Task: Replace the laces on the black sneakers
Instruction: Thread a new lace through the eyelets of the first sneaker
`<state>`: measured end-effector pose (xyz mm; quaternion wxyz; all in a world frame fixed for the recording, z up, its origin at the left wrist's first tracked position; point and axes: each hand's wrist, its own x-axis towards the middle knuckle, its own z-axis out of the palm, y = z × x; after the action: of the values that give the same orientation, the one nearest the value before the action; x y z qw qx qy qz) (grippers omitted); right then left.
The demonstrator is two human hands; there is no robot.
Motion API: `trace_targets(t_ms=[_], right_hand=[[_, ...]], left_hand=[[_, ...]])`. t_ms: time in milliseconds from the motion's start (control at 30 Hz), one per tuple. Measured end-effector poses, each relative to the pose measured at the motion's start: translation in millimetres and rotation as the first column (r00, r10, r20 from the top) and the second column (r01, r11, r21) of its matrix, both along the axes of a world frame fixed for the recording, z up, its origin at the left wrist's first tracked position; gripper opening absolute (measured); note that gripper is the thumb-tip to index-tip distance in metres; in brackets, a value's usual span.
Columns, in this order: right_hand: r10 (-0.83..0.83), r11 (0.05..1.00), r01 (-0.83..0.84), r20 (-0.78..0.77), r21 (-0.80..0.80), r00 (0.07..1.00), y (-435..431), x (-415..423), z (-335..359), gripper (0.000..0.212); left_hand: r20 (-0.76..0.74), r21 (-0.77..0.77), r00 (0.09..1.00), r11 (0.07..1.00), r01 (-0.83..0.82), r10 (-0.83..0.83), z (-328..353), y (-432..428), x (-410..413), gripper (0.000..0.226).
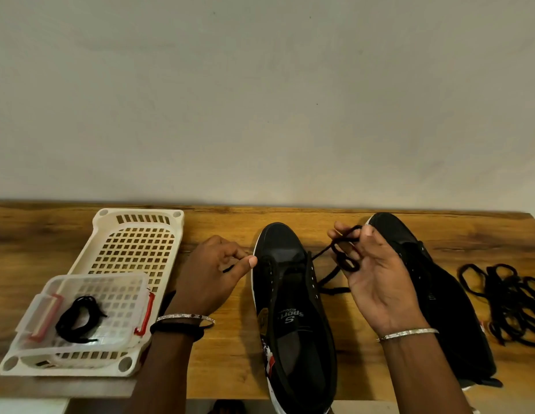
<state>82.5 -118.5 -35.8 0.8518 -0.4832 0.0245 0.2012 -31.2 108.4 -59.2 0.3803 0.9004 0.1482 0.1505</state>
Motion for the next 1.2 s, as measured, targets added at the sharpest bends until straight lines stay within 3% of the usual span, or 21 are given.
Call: trace_targets(t_ms=[133,233,333,433,500,733,900,1200], right_hand=[[-0.003,0.986,0.015,-0.068,0.165,0.998,-3,-1,4,0.016],[0.017,0.996,-0.019,0.018,0.088,1.000,2,-3,5,0.017],[0.049,0.999,-0.050,0.096,0.009,0.994,7,-6,6,0.017],[0.077,0.997,-0.079,0.118,0.010,0.990,8,-6,9,0.017],[0.095,0.995,-0.098,0.123,0.021,0.988,6,-6,10,0.017],[0.090,0.993,-0.099,0.129,0.068,0.988,3,-2,11,0.011],[0.100,0.989,-0.112,0.128,0.095,0.987,5,-2,7,0.008],[-0.013,0.980,0.001,0.059,0.198,0.998,-11,4,11,0.012]], left_hand=[[-0.005,-0.061,1.000,0.998,0.022,-0.023,-4,-1,2,0.022],[0.034,-0.122,0.999,0.992,0.007,-0.003,0,-9,6,0.010],[0.032,-0.206,0.999,0.978,0.015,-0.009,8,-20,9,0.036],[-0.056,-0.040,0.993,0.994,0.103,-0.105,12,-35,13,0.070],[-0.142,0.054,0.978,0.985,0.161,-0.152,16,-48,16,0.077],[-0.200,0.126,0.977,0.986,0.107,-0.080,14,-54,18,0.053],[-0.215,0.209,0.961,0.953,0.218,-0.172,13,-63,22,0.044],[-0.285,0.188,0.953,0.969,0.163,-0.105,8,-68,24,0.047]])
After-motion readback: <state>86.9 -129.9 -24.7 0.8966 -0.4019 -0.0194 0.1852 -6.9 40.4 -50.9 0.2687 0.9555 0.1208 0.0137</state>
